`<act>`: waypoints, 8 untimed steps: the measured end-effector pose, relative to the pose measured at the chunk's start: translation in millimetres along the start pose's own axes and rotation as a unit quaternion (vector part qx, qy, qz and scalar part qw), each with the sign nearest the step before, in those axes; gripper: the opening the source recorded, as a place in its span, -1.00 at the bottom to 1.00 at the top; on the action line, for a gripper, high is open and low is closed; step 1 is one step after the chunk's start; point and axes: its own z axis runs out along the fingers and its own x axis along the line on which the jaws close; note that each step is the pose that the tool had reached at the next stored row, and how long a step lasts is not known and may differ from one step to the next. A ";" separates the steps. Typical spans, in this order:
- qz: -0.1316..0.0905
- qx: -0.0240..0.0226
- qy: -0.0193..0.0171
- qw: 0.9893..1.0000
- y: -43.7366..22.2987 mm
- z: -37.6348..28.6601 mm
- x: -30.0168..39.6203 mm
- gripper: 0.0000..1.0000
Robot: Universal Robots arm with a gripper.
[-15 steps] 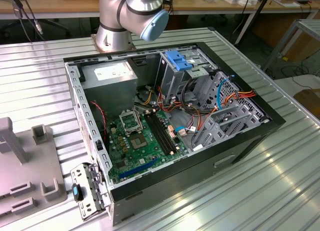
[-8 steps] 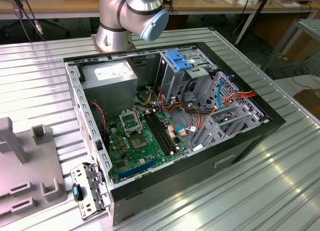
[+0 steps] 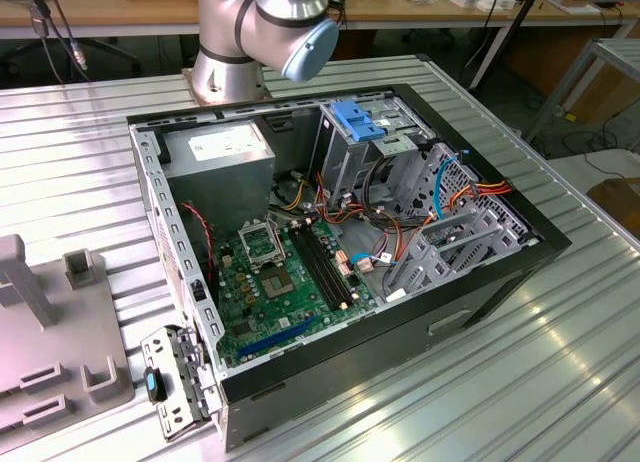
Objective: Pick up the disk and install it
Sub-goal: 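Pick up the disk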
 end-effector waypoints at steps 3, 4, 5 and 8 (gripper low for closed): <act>0.000 0.000 0.000 1.000 -4.8 -0.1 0.0 -0.25; 0.000 0.000 0.000 1.000 -6.4 -0.1 0.0 -0.25; 0.000 0.000 0.000 1.000 -9.1 -0.2 0.0 -0.25; 0.000 0.000 0.000 1.000 -24.1 -0.3 0.0 -0.25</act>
